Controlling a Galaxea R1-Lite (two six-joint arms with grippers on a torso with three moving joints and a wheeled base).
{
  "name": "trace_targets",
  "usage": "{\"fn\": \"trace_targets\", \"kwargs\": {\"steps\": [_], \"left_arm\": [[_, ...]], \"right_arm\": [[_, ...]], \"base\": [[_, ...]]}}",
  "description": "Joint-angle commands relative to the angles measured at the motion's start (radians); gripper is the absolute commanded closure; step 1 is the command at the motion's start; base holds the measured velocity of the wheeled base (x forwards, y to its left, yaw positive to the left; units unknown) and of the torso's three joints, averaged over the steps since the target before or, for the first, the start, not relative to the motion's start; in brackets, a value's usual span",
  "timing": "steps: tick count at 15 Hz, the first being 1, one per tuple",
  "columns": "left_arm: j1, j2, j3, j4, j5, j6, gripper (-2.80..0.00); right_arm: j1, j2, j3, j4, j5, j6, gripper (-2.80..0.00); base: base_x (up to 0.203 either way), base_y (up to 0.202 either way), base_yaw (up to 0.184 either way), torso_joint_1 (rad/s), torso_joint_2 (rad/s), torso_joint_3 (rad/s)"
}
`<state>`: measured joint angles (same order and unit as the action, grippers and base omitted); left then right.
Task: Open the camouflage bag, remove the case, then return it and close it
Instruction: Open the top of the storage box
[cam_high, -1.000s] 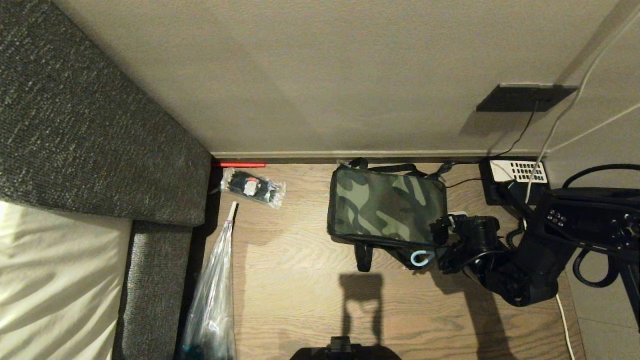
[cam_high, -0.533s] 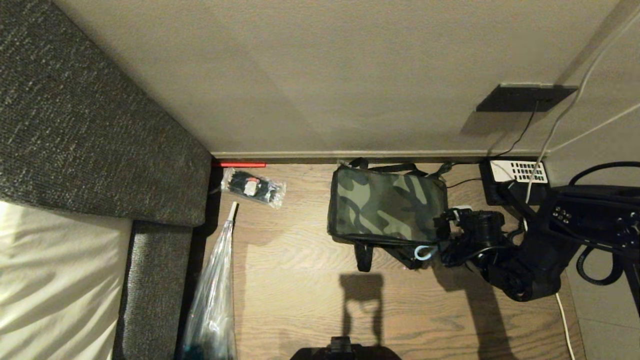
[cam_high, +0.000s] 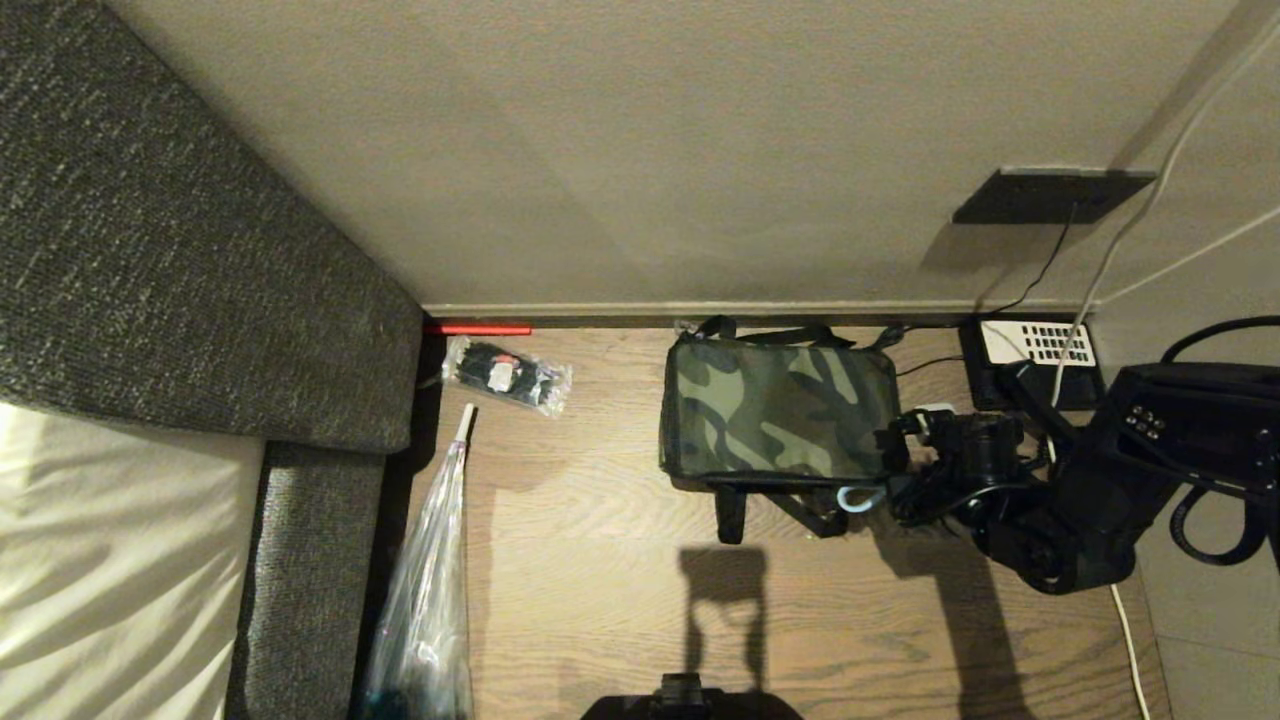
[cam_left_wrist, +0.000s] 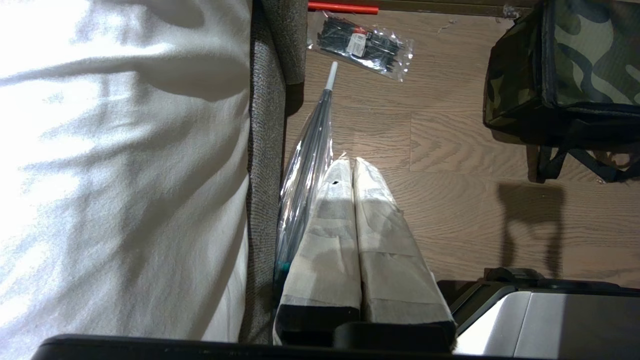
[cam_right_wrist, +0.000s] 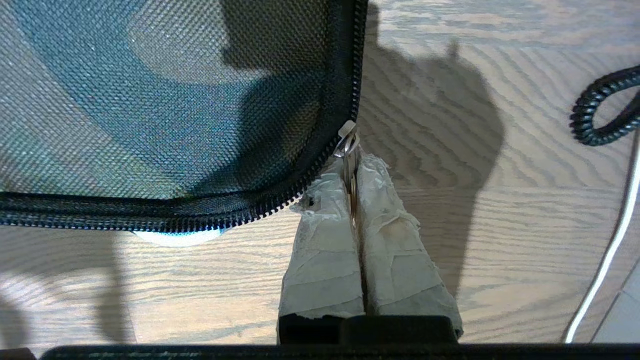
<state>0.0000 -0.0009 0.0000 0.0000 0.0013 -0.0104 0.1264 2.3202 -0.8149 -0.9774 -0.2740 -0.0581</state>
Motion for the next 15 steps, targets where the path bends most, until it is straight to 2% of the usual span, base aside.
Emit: {"fn": "trace_targets", "kwargs": {"steps": [1,7,13,15], "left_arm": [[0.000,0.001,0.000,0.000,0.000,0.000,0.00],[0.000,0.001,0.000,0.000,0.000,-0.001,0.00],[0.000,0.001,0.000,0.000,0.000,0.000,0.00],[0.000,0.001,0.000,0.000,0.000,0.000,0.00]], "right_arm": [[0.000,-0.036,0.025,0.009,0.005,0.000,0.00],[0.045,-0.080,0.057,0.130,0.026,-0.014,0.00],[0.030,-0.021,0.003,0.117,0.024,-0.095,0.00],[0.021,-0.022,-0.010,0.115,0.024,-0.095,0.00]], "base": [[0.000,0.000,0.000,0.000,0.00,0.000],[0.000,0.000,0.000,0.000,0.00,0.000],[0.000,0.000,0.000,0.000,0.00,0.000],[0.000,0.000,0.000,0.000,0.00,0.000]]}}
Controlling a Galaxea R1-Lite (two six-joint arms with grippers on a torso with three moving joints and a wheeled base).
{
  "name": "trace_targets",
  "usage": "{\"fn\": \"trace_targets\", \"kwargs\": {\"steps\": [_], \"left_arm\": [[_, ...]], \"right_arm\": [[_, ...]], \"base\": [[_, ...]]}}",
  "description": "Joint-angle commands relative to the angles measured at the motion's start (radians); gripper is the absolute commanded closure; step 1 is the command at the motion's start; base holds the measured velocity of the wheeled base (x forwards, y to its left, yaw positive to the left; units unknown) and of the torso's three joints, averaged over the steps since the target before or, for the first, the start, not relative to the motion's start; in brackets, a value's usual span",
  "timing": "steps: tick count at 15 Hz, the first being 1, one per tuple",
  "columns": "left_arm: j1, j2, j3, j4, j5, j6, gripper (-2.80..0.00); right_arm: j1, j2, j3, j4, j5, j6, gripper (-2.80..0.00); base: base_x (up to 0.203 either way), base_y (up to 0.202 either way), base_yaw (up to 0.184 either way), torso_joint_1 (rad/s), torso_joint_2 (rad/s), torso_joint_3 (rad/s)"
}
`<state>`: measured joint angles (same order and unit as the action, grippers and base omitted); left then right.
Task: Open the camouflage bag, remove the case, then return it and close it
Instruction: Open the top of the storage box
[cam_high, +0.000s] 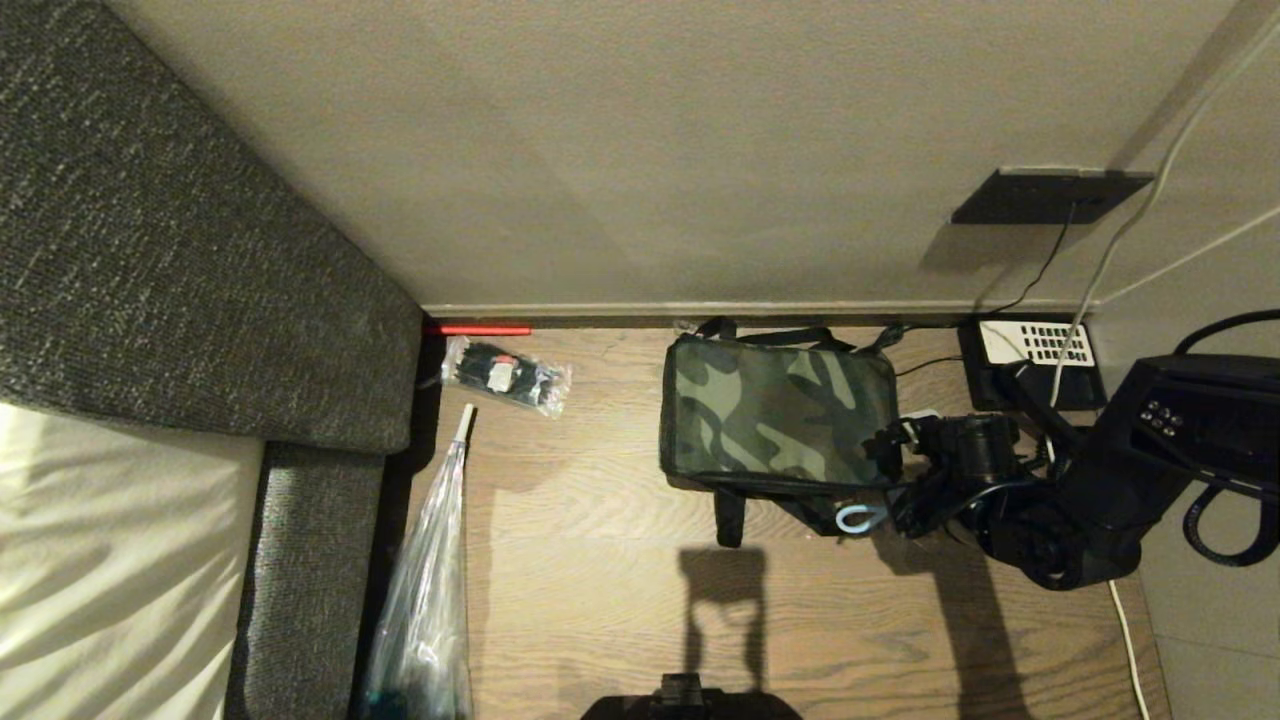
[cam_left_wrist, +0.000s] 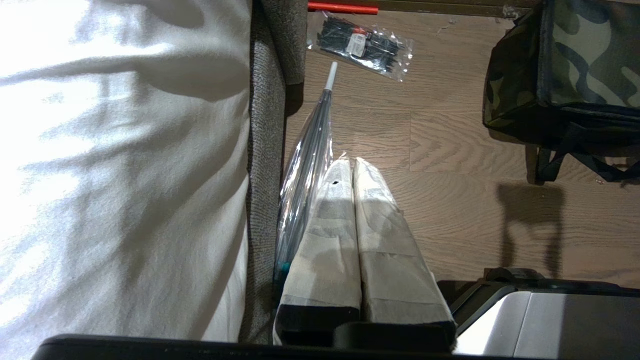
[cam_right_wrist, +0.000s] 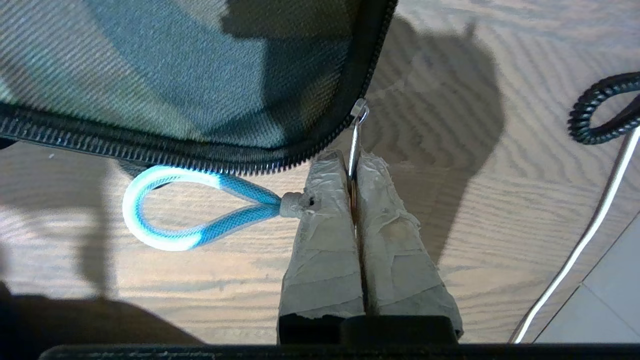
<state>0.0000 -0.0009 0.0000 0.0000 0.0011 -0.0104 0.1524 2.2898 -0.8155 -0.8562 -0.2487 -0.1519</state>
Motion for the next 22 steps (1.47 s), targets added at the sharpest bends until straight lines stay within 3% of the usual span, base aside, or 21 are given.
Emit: {"fn": "trace_targets", "kwargs": {"steps": [1,5,12,20,21,22], "left_arm": [[0.000,0.001,0.000,0.000,0.000,0.000,0.00],[0.000,0.001,0.000,0.000,0.000,0.000,0.00],[0.000,0.001,0.000,0.000,0.000,0.000,0.00],[0.000,0.001,0.000,0.000,0.000,0.000,0.00],[0.000,0.001,0.000,0.000,0.000,0.000,0.00],[0.000,0.001,0.000,0.000,0.000,0.000,0.00]], "right_arm": [[-0.017,0.001,-0.011,-0.010,-0.003,-0.004,0.00],[-0.058,-0.029,-0.027,-0.018,-0.003,-0.051,0.00],[-0.057,-0.010,-0.106,-0.047,-0.001,-0.062,0.00],[-0.053,0.000,-0.062,-0.047,0.000,-0.072,0.00],[-0.053,0.000,-0.062,-0.047,0.000,-0.072,-2.80],[-0.053,0.000,-0.061,-0.048,0.002,-0.071,-2.80]], "base": [[0.000,0.000,0.000,0.000,0.00,0.000],[0.000,0.000,0.000,0.000,0.00,0.000],[0.000,0.000,0.000,0.000,0.00,0.000],[0.000,0.000,0.000,0.000,0.00,0.000],[0.000,0.000,0.000,0.000,0.00,0.000],[0.000,0.000,0.000,0.000,0.00,0.000]]}}
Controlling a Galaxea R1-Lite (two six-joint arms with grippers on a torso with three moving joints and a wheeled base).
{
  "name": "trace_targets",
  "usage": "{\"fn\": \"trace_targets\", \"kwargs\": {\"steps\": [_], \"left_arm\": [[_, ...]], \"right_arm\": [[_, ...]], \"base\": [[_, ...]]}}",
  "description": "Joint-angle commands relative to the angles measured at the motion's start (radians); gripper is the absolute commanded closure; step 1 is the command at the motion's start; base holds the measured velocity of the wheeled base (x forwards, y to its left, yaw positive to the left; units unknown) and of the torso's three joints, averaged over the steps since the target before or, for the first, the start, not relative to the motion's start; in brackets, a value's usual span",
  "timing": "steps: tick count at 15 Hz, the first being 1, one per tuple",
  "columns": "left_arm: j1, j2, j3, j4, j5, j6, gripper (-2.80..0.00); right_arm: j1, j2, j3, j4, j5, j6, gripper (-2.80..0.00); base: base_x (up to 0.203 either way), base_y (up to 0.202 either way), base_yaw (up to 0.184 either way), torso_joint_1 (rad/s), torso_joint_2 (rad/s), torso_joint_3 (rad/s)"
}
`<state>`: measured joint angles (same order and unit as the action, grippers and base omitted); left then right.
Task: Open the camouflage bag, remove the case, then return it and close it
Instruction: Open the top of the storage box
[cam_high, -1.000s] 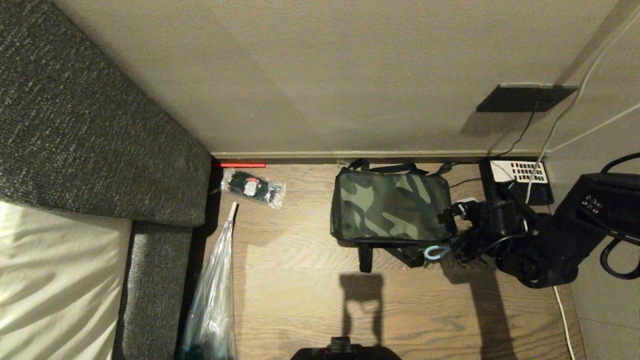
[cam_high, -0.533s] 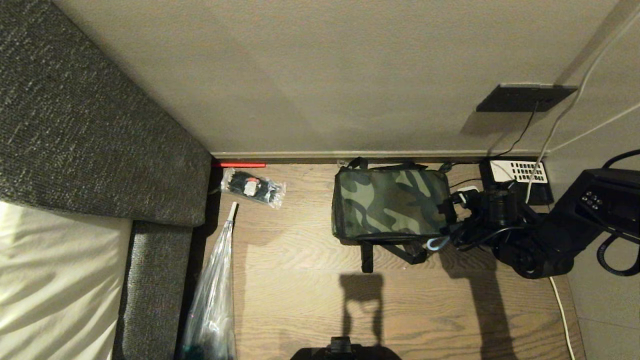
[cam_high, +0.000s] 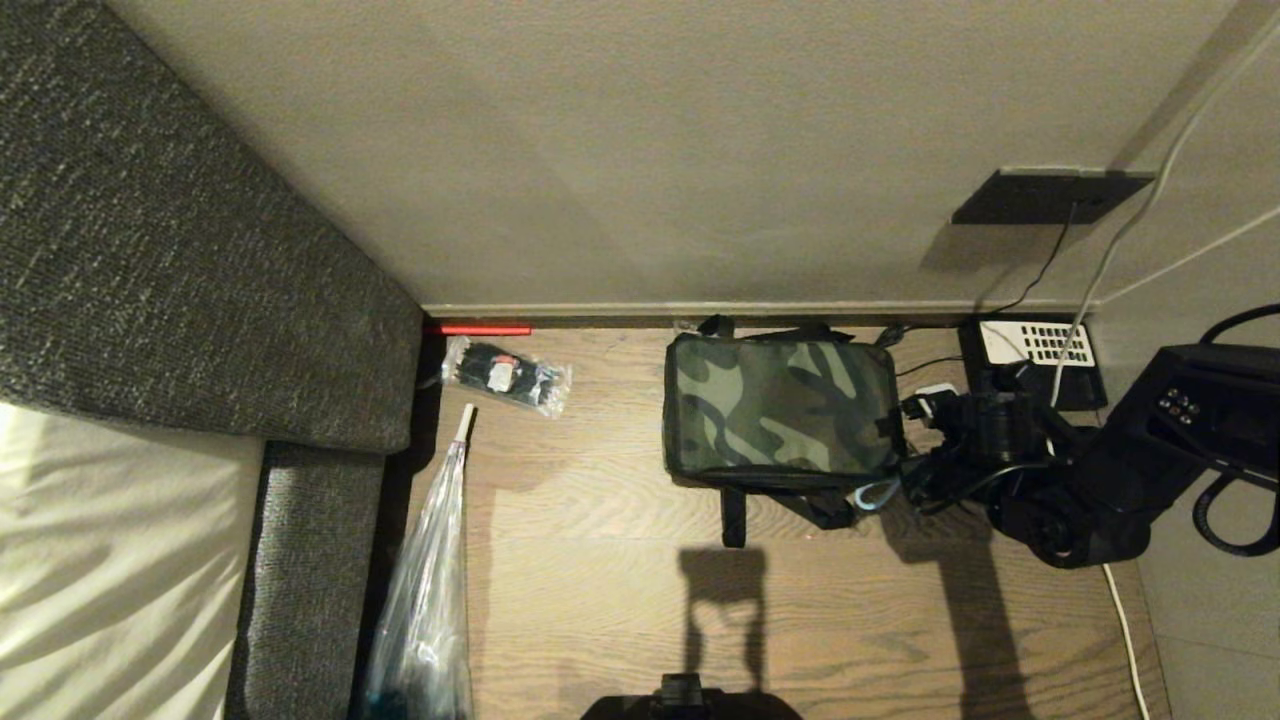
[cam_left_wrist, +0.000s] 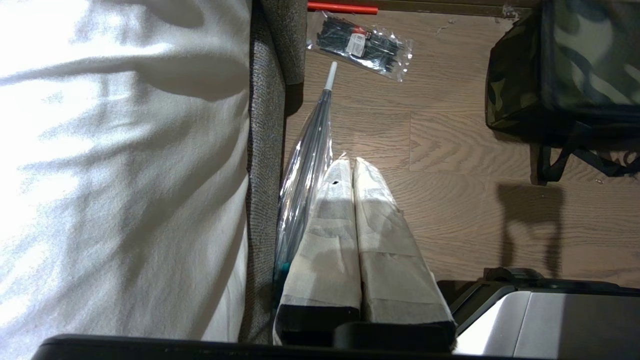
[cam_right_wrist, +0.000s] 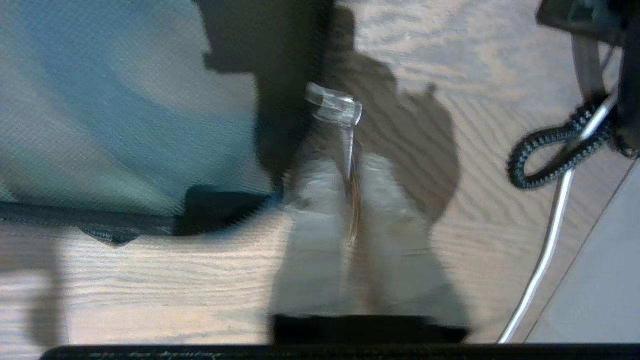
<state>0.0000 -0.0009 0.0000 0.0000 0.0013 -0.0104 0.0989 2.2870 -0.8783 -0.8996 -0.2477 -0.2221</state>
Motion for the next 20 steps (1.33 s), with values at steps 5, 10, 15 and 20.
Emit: {"fn": "trace_targets", "kwargs": {"steps": [5,10,15,20], "left_arm": [[0.000,0.001,0.000,0.000,0.000,0.000,0.00],[0.000,0.001,0.000,0.000,0.000,0.000,0.00],[0.000,0.001,0.000,0.000,0.000,0.000,0.00],[0.000,0.001,0.000,0.000,0.000,0.000,0.00]], "right_arm": [[0.002,-0.027,0.030,-0.003,0.069,0.007,-2.80],[-0.070,-0.043,0.119,-0.114,0.232,0.003,-2.80],[-0.115,-0.105,0.221,-0.157,0.447,-0.009,-2.80],[-0.208,-0.232,0.300,0.074,0.527,-0.208,-2.80]], "base": [[0.000,0.000,0.000,0.000,0.00,0.000],[0.000,0.000,0.000,0.000,0.00,0.000],[0.000,0.000,0.000,0.000,0.00,0.000],[0.000,0.000,0.000,0.000,0.00,0.000]]}}
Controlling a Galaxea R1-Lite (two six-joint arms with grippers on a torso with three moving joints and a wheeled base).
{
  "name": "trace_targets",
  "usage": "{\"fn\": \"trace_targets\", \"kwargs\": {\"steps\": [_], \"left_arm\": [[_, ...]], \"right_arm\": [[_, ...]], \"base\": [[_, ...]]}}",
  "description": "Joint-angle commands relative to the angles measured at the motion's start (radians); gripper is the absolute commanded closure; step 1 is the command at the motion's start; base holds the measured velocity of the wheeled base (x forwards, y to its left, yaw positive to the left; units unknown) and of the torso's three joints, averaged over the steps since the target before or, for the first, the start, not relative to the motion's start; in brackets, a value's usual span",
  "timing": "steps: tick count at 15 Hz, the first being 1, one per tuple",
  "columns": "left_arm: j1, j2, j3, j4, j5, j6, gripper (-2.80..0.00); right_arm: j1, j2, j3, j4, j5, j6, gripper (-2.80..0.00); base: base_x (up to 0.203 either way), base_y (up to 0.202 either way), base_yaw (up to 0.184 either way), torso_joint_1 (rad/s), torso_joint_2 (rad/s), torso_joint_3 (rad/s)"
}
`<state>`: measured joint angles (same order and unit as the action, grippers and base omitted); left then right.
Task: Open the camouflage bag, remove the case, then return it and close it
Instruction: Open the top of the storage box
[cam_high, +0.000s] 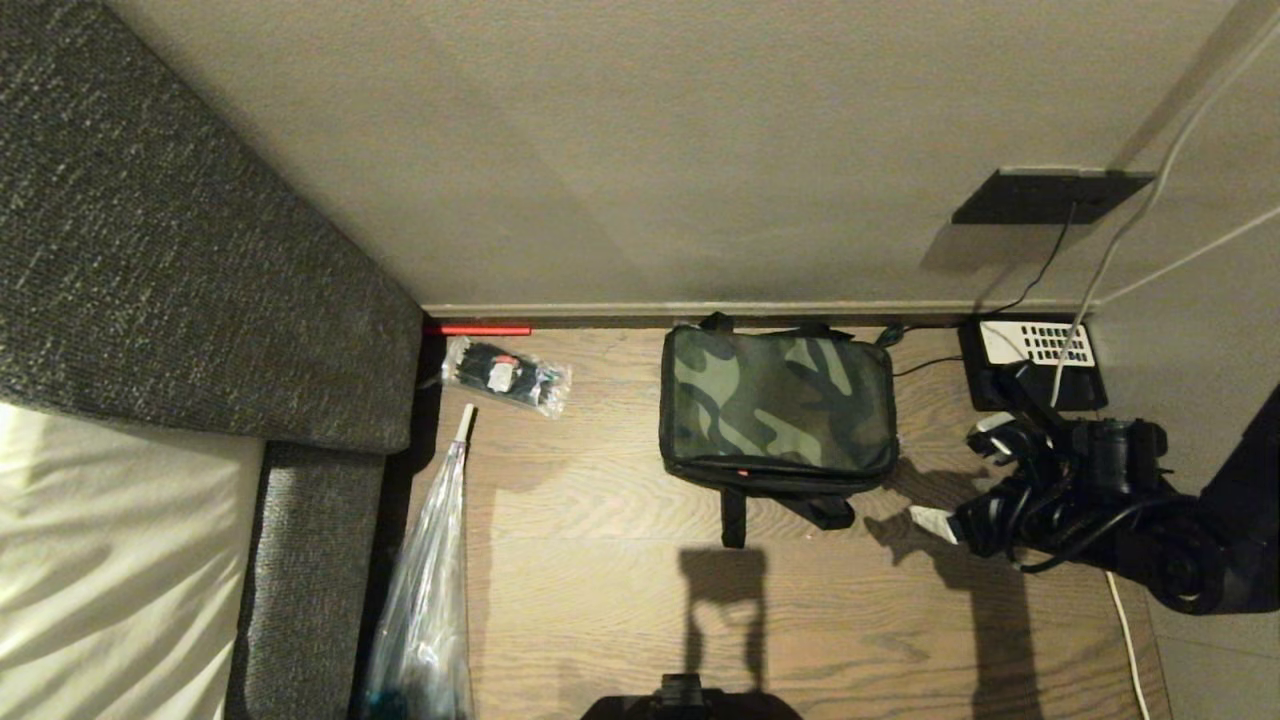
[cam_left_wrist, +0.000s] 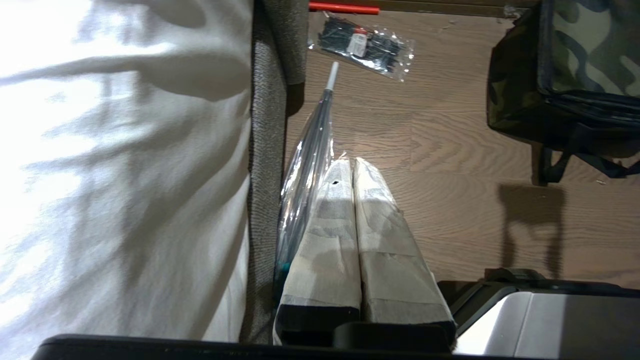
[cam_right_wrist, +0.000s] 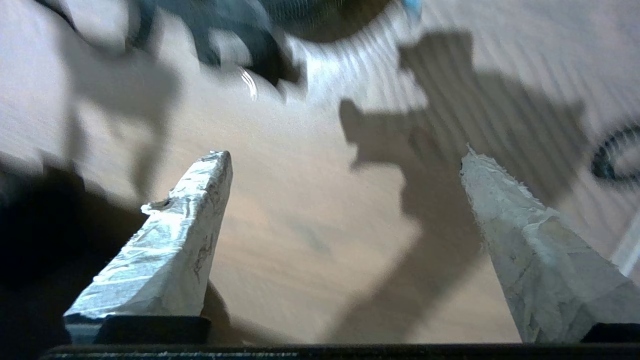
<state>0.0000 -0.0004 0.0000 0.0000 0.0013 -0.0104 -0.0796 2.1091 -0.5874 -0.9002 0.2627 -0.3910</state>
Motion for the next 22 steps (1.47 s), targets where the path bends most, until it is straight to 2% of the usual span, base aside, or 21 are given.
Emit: {"fn": "trace_targets", "kwargs": {"steps": [1,2,4,6,8,11,13,15,20,22], "left_arm": [[0.000,0.000,0.000,0.000,0.000,0.000,0.00],[0.000,0.000,0.000,0.000,0.000,0.000,0.00],[0.000,0.000,0.000,0.000,0.000,0.000,0.00],[0.000,0.000,0.000,0.000,0.000,-0.001,0.00],[0.000,0.000,0.000,0.000,0.000,0.000,0.00],[0.000,0.000,0.000,0.000,0.000,0.000,0.00],[0.000,0.000,0.000,0.000,0.000,0.000,0.00],[0.000,0.000,0.000,0.000,0.000,0.000,0.00],[0.000,0.000,0.000,0.000,0.000,0.000,0.00],[0.000,0.000,0.000,0.000,0.000,0.000,0.00]], "right_arm": [[-0.040,-0.058,-0.004,0.114,0.026,-0.048,-2.80],[-0.047,-0.060,-0.023,0.119,0.037,-0.044,-2.80],[-0.062,-0.063,0.007,0.095,0.121,-0.088,-2.80],[-0.080,-0.038,-0.018,0.103,0.149,-0.271,-2.80],[-0.088,0.015,-0.068,0.148,0.217,-0.355,-2.80],[-0.089,0.077,-0.174,0.240,0.224,-0.389,-2.80],[-0.090,0.122,-0.263,0.294,0.181,-0.397,-2.80],[-0.089,0.164,-0.308,0.305,0.176,-0.400,-2.80],[-0.089,0.244,-0.362,0.304,0.233,-0.444,-2.80],[-0.089,0.269,-0.404,0.305,0.254,-0.530,-2.80]], "base": [[0.000,0.000,0.000,0.000,0.00,0.000],[0.000,0.000,0.000,0.000,0.00,0.000],[0.000,0.000,0.000,0.000,0.00,0.000],[0.000,0.000,0.000,0.000,0.00,0.000],[0.000,0.000,0.000,0.000,0.00,0.000],[0.000,0.000,0.000,0.000,0.00,0.000],[0.000,0.000,0.000,0.000,0.00,0.000],[0.000,0.000,0.000,0.000,0.00,0.000],[0.000,0.000,0.000,0.000,0.00,0.000],[0.000,0.000,0.000,0.000,0.00,0.000]]}}
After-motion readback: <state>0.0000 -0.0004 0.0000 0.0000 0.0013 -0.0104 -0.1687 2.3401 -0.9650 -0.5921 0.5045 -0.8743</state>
